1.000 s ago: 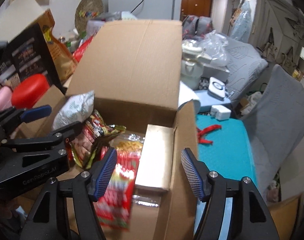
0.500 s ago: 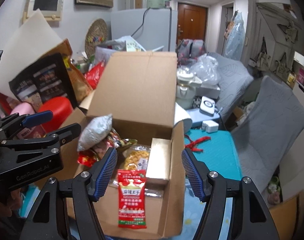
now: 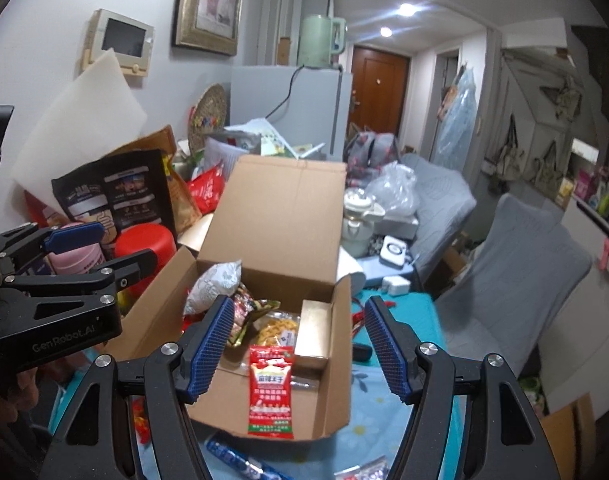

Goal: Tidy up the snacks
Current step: 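Withdraw both tools from the box back toward the table snacks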

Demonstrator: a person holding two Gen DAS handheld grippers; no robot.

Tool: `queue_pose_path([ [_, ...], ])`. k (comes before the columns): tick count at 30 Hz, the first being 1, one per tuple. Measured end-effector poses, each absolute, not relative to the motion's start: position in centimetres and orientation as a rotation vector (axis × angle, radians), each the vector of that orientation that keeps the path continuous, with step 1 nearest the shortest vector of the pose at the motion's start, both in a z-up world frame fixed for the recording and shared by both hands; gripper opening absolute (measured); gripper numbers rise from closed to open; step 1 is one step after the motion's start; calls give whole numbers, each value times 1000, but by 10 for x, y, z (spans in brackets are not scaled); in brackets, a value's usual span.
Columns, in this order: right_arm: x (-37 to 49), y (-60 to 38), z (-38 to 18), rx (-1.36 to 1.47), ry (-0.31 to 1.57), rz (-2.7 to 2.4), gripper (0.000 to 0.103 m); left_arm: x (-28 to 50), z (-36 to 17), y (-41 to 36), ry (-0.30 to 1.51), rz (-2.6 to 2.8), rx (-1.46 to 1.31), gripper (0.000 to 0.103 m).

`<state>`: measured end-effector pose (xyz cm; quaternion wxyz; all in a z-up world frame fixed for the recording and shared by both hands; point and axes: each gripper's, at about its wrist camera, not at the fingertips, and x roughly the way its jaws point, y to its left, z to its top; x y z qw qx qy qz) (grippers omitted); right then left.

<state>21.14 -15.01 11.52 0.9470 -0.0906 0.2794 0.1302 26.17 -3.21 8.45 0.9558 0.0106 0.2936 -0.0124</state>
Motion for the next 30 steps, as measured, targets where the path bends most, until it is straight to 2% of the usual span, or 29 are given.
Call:
queue_pose_path([
  [4,196,-151,125,-191,539,275,73,250,92,-33,573,-40,20,69],
  [7,184,-154,130,-175,522,299,78,239,96,-35,566,-50,25,70],
  [9,177,-155,131,-173,512,297,80,233,96,-36,568,-59,23,83],
  [12,164,-157,132,-177,496,293,81,219,98,-38,541,-62,30,86],
  [14,156,-158,131,-178,485,287,85,210,98,-40,531,-66,30,87],
  [30,104,-171,96,-131,514,268,86,161,65,-40,592,-161,5,87],
])
